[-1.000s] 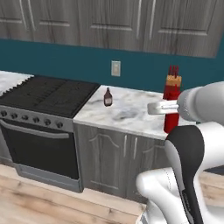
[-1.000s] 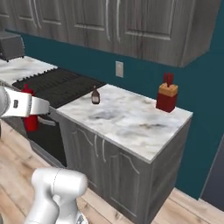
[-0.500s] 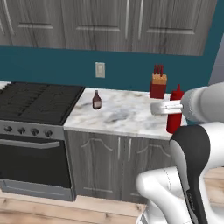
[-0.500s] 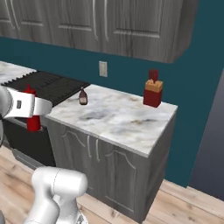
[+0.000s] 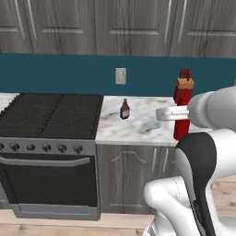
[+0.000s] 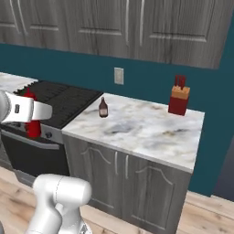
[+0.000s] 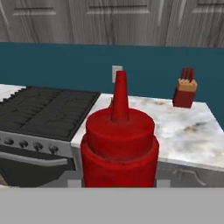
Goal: Take 2 condiments from the cabinet and move them on the counter near the stove.Make sure the condiments are lined up with each other, next to each other.
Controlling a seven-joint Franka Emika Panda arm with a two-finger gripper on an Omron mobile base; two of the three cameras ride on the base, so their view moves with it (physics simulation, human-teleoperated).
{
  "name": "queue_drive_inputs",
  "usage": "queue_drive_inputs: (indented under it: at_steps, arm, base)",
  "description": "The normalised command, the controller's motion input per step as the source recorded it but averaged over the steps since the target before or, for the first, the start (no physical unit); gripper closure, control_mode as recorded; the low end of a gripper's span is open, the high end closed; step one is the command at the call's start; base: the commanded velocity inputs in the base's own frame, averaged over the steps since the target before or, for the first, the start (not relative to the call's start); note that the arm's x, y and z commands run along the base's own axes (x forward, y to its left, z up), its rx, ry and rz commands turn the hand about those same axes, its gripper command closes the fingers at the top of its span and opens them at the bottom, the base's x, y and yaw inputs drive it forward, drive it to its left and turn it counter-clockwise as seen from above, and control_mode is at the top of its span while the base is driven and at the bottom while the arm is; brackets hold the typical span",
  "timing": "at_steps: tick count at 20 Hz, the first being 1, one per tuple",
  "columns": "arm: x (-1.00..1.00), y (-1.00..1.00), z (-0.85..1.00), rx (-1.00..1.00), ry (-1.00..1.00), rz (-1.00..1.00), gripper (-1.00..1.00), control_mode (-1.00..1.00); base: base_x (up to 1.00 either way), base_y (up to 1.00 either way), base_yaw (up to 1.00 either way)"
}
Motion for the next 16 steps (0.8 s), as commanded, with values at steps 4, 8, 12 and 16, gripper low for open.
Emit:
queue_drive_inputs:
  at_steps: [4,8,12,16]
  arm:
    - [0.00,0.00,0.00,0.00,0.00,0.00,1.00,1.00]
    - [0.00,0.00,0.00,0.00,0.00,0.00,1.00,1.00]
    - [0.00,0.00,0.00,0.00,0.00,0.00,1.00,1.00]
    - [0.00,0.00,0.00,0.00,0.00,0.00,1.00,1.00]
  base:
    - [0.30,0.34,-0.35]
    - [0.30,0.41,-0.37]
    - [0.70,0.43,-0.27]
    - [0.83,0.31,-0.18]
